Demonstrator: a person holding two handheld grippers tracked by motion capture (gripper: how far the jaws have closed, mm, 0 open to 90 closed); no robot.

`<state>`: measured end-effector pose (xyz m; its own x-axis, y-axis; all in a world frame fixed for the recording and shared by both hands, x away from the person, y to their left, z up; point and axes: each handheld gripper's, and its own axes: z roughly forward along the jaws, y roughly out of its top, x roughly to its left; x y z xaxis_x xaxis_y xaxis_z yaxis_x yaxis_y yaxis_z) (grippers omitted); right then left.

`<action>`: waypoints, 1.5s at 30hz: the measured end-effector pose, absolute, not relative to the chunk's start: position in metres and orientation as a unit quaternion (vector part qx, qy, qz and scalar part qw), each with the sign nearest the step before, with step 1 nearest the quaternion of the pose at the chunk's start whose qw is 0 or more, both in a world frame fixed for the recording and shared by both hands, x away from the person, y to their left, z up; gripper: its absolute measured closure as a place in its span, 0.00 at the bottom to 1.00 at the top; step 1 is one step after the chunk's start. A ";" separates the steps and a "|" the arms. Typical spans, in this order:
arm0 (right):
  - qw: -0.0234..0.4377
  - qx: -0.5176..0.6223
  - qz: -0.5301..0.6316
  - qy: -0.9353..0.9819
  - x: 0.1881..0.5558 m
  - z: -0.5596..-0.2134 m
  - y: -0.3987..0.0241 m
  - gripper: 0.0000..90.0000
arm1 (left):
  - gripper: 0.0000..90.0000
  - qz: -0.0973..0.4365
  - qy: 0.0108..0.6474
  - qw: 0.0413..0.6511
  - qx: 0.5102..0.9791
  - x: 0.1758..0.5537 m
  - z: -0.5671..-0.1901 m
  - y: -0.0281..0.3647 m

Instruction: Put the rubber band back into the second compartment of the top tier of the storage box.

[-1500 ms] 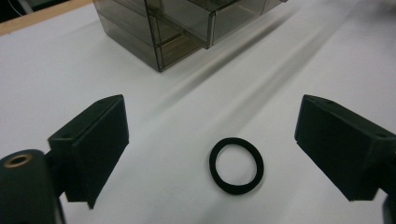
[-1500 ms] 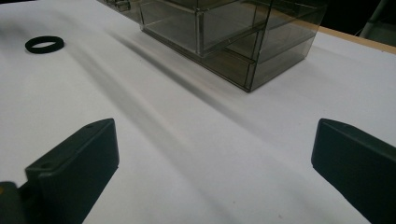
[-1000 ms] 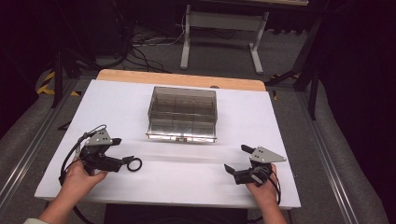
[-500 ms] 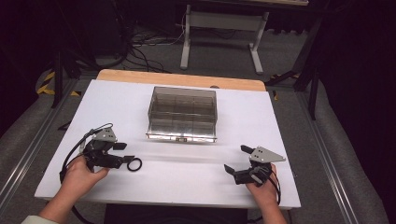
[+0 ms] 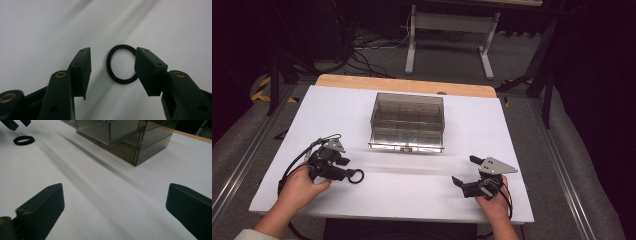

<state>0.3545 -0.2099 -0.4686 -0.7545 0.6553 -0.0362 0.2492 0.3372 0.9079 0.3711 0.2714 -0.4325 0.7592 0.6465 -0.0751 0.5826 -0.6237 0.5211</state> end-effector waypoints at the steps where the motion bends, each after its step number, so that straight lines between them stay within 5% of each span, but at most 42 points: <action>1: 0.203 0.285 0.499 0.792 0.355 -0.469 -0.210 0.03 | 0.54 0.060 0.342 0.263 0.900 0.371 -0.433 0.271; 19: 0.198 0.281 0.496 0.798 0.355 -0.469 -0.207 0.03 | 0.76 0.056 0.350 0.212 0.911 0.374 -0.443 0.258; 28: 0.196 0.282 0.496 0.798 0.355 -0.470 -0.207 0.03 | 0.94 0.065 0.356 0.207 0.909 0.373 -0.444 0.255; 45: 0.198 0.281 0.495 0.798 0.355 -0.470 -0.207 0.03 | 0.97 0.087 0.357 0.238 0.899 0.368 -0.432 0.260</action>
<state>0.3547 -0.2070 -0.4695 -0.7645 0.6435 -0.0374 0.2521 0.3519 0.9015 0.3676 0.2601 -0.4316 0.7296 0.6838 -0.0137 0.6009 -0.6314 0.4901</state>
